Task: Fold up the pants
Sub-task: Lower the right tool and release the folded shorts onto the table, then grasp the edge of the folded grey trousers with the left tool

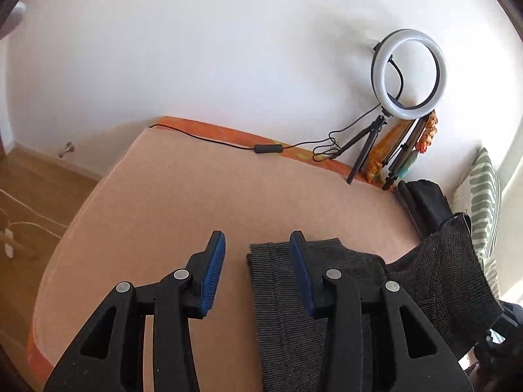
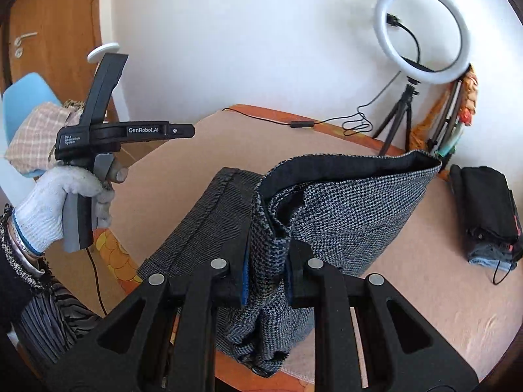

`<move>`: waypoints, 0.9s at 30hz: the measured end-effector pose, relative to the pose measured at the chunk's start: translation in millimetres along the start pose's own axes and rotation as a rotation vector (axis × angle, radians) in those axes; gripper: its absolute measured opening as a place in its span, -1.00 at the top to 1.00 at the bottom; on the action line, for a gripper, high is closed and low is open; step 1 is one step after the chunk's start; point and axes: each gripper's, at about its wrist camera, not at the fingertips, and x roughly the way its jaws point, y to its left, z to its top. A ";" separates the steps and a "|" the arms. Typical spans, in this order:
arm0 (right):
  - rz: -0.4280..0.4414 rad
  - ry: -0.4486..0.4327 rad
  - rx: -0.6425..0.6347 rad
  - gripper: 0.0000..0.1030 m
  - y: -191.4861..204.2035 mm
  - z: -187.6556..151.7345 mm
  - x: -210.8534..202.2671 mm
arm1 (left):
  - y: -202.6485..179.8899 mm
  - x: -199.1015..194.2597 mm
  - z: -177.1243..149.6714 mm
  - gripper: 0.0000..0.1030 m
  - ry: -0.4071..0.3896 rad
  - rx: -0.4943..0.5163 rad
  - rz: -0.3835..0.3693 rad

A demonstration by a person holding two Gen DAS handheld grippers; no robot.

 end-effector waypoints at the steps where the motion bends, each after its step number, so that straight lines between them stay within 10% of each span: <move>1: 0.014 0.012 -0.027 0.69 13.2 2.5 9.6 | 8.6 -5.2 -1.9 0.24 -0.005 -0.015 0.004; 14: 0.118 0.165 -0.277 0.74 121.2 -13.1 103.2 | 56.9 -27.5 -17.7 0.24 -0.001 -0.083 0.009; 27: 0.371 0.106 -0.146 0.15 65.6 -8.9 45.7 | 10.2 -40.4 -39.8 0.24 0.042 0.009 -0.142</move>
